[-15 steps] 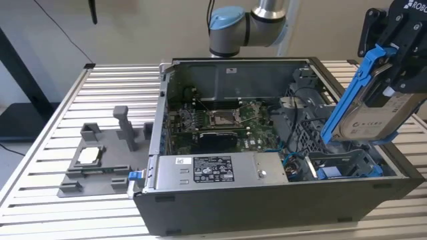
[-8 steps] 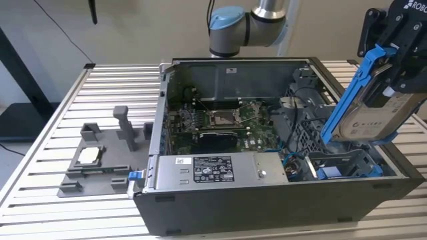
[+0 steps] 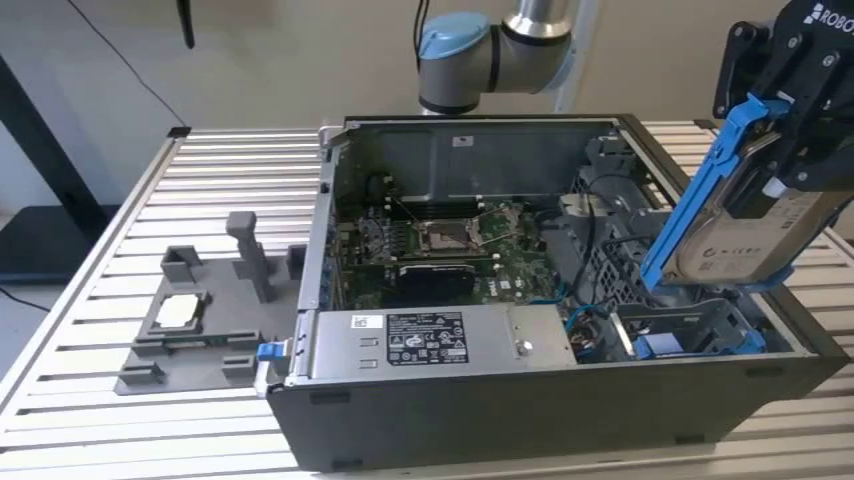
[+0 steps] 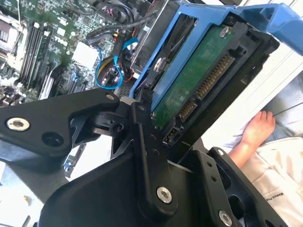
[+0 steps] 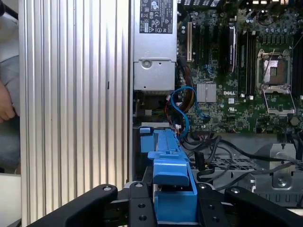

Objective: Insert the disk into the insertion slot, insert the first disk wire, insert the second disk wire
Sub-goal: 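Insert the disk into the insertion slot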

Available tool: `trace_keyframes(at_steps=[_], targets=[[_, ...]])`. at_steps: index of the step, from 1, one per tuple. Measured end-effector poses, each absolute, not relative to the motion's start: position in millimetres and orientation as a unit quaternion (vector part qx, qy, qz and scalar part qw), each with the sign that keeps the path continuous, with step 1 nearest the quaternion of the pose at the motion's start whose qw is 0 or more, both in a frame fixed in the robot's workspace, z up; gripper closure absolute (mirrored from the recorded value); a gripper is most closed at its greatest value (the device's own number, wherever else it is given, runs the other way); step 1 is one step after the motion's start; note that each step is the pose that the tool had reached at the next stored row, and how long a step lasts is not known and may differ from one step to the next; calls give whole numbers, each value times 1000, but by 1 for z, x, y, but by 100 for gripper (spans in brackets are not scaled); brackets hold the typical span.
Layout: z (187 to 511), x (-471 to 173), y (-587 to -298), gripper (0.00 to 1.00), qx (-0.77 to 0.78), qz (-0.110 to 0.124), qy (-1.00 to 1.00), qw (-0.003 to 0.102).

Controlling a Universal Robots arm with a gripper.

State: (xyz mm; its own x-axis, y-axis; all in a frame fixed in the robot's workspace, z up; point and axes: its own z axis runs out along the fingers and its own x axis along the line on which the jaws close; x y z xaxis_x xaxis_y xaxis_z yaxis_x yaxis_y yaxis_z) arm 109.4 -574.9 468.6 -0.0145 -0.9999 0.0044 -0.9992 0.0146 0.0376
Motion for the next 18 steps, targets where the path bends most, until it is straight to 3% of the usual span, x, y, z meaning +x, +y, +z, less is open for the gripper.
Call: trace_keyframes(at_steps=[18], targets=[[454,109,-575,67,702,-12,-712,15]])
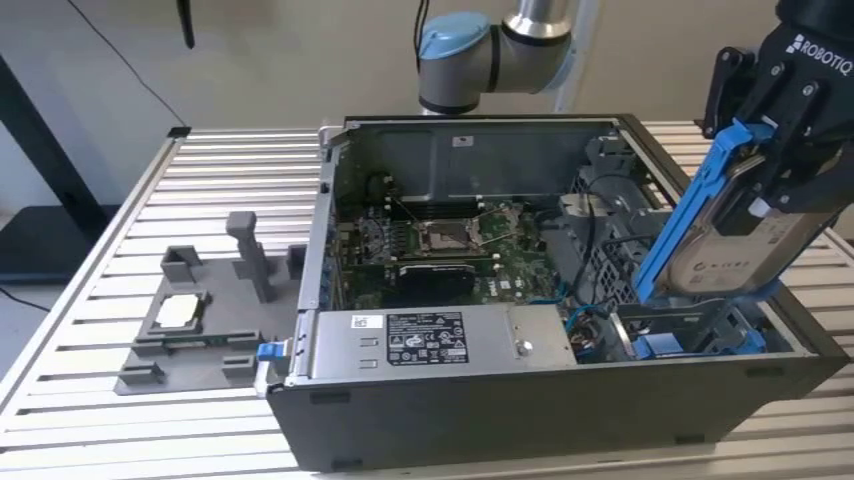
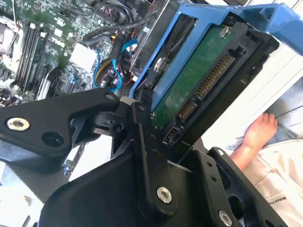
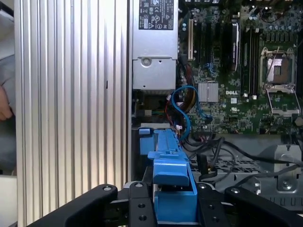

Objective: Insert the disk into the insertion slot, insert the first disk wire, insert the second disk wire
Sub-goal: 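Insert the disk into the insertion slot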

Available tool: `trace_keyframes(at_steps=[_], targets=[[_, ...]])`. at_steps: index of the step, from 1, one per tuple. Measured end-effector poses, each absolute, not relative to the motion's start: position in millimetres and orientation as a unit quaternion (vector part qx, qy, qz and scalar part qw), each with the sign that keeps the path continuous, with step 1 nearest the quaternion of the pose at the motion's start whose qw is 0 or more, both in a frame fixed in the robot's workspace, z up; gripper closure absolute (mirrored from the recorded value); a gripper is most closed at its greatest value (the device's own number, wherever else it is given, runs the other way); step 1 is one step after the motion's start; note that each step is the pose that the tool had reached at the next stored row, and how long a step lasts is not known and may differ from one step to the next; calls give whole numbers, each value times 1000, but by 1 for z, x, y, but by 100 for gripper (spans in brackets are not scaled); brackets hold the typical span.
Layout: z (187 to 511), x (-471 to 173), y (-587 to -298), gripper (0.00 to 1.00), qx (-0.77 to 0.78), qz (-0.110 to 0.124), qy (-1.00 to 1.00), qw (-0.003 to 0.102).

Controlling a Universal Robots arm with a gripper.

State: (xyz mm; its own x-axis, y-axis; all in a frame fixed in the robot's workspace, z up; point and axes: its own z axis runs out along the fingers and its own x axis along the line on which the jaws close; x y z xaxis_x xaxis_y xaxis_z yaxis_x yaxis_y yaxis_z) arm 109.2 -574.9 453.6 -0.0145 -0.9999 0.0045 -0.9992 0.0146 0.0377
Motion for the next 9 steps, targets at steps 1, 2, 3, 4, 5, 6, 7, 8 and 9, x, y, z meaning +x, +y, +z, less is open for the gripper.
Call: trace_keyframes(at_steps=[1,2,3,4,5,6,7,8,9], targets=[[453,109,-575,67,702,-12,-712,15],[451,109,-575,67,702,-12,-712,15],[450,109,-575,67,702,-12,-712,15],[449,109,-575,67,702,-12,-712,15],[448,109,-575,67,702,-12,-712,15],[447,109,-575,67,702,-12,-712,15],[447,109,-575,67,702,-12,-711,15],[446,109,-575,67,703,-12,-711,15],[445,109,-575,67,703,-12,-711,15]])
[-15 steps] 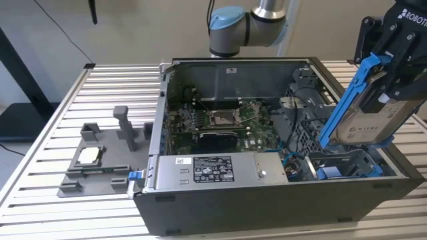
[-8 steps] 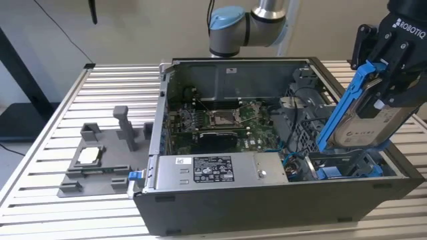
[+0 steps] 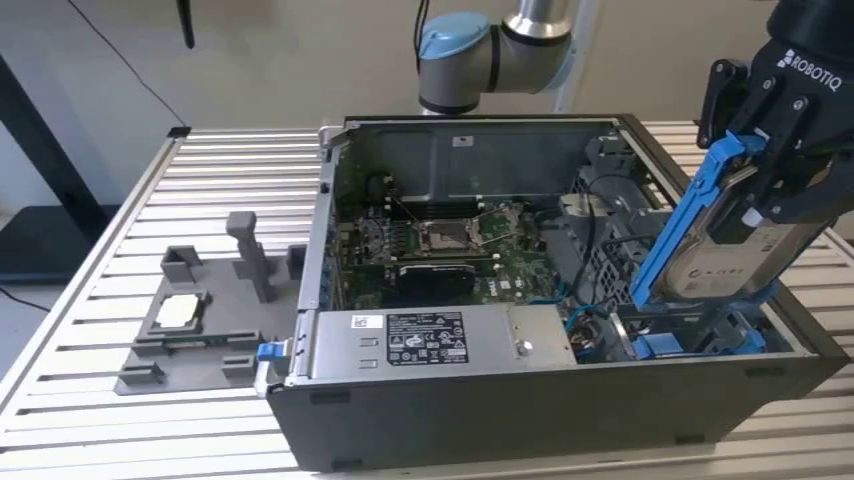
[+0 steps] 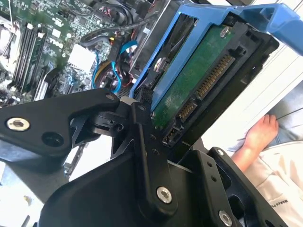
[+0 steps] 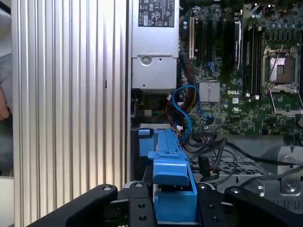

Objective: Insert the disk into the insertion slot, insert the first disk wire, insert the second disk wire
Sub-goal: 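Insert the disk into the insertion slot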

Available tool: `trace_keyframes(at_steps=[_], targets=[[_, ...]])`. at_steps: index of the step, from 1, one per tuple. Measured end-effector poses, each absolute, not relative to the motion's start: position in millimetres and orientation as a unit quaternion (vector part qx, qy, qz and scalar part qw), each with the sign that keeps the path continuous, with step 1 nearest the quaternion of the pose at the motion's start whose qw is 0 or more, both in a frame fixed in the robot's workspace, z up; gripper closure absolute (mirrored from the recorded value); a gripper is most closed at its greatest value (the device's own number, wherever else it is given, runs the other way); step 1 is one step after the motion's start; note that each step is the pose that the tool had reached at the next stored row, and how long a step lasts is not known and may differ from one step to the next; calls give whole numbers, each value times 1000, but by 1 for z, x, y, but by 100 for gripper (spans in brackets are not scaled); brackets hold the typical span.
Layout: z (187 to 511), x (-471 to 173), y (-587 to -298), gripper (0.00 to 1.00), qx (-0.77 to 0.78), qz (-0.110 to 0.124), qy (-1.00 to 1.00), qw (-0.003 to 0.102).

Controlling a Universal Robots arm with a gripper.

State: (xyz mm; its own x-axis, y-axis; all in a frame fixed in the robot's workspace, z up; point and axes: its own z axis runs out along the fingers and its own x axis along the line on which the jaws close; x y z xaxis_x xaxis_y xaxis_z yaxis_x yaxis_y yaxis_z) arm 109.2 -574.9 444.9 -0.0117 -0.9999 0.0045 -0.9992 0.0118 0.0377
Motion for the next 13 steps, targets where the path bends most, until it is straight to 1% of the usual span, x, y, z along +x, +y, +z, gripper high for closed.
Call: trace_keyframes(at_steps=[13], targets=[[439,109,-575,67,704,-12,-710,15]])
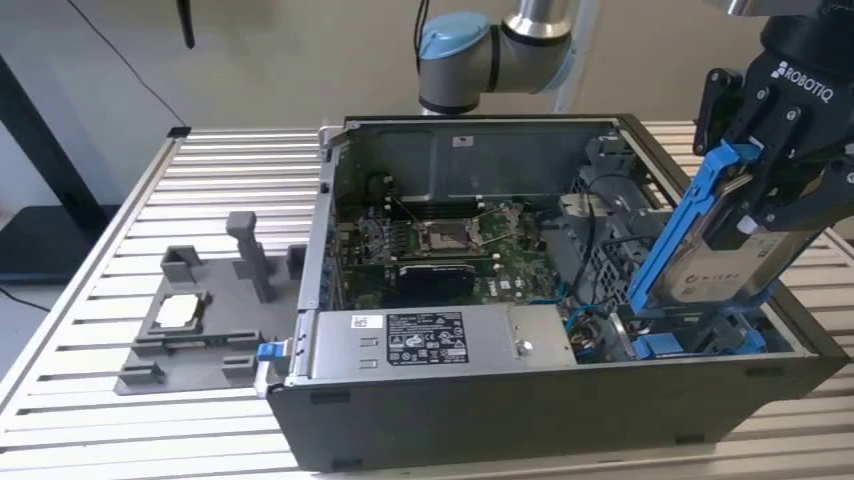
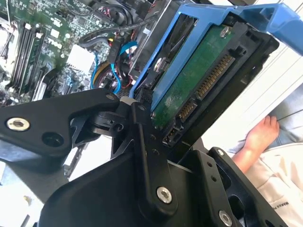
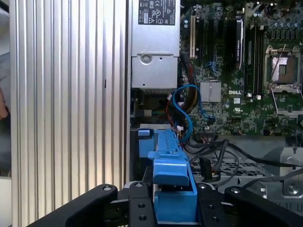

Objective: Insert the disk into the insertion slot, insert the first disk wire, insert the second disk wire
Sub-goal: 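Insert the disk into the insertion slot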

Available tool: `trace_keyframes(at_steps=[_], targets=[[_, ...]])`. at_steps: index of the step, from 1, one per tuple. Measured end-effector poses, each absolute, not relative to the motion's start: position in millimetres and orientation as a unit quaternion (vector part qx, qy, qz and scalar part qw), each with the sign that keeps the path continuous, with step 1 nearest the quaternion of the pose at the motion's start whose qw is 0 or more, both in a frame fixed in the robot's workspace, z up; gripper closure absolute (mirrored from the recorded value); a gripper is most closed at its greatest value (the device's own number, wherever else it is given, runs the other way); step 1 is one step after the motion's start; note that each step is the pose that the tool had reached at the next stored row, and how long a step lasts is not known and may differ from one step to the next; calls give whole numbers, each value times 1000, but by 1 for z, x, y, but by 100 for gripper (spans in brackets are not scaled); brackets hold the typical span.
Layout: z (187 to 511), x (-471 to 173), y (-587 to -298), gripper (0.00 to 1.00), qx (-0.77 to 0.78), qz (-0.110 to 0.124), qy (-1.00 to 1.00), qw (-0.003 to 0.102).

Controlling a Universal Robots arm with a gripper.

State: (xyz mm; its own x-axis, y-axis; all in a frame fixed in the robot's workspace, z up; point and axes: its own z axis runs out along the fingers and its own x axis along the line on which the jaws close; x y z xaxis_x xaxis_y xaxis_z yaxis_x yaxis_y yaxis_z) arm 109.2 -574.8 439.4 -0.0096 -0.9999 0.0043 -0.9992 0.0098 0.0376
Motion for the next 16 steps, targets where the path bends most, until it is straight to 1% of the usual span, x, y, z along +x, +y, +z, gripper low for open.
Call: trace_keyframes(at_steps=[16], targets=[[432,109,-575,67,704,-12,-710,15]])
